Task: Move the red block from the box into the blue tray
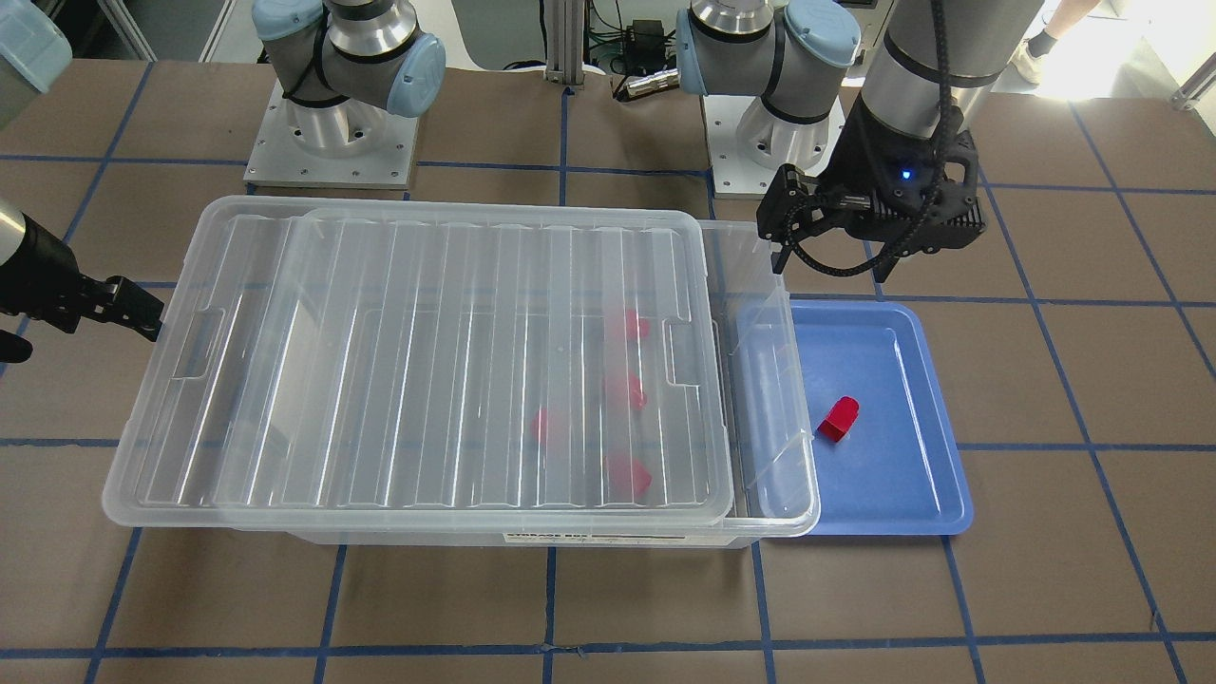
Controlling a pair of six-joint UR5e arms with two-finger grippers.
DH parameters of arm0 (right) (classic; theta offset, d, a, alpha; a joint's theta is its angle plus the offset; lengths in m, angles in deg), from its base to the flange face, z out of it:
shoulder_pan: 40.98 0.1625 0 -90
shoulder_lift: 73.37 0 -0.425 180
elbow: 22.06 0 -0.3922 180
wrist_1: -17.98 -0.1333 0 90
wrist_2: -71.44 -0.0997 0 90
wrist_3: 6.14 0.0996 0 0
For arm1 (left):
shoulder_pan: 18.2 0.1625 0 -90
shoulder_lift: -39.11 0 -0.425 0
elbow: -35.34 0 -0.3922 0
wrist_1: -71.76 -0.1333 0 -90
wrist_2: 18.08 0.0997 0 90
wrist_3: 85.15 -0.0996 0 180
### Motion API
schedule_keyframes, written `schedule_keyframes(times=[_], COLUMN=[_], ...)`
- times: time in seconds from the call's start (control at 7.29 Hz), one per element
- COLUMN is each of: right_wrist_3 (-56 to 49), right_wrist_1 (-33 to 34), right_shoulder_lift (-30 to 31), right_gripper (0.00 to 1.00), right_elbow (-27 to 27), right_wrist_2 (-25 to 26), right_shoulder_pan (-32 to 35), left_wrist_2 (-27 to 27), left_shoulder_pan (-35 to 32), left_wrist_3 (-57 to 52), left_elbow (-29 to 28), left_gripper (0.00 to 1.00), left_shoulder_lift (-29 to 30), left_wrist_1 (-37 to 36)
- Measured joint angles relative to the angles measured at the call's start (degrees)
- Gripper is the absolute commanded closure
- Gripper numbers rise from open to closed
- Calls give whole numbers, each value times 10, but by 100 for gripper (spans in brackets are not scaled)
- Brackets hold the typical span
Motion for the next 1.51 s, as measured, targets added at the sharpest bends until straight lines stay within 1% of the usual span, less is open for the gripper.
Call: schedule_keyframes(times=[0.27, 0.82, 1.24, 1.51], right_wrist_3=[18, 27, 28, 30], right_wrist_1=[0, 0, -1, 0], right_shoulder_lift=[2, 4, 6, 6], right_gripper=[0, 0, 0, 0], right_elbow=[0, 0, 0, 1], right_wrist_2=[0, 0, -23, -27], right_shoulder_pan=[20, 26, 27, 38], left_wrist_2=[0, 9, 9, 9], left_shoulder_pan=[1, 3, 3, 3], left_wrist_3=[0, -2, -2, -2], left_elbow=[-1, -3, -1, -1], left_gripper=[0, 0, 0, 0], left_shoulder_lift=[0, -4, -4, -4], left_wrist_1=[0, 10, 9, 9])
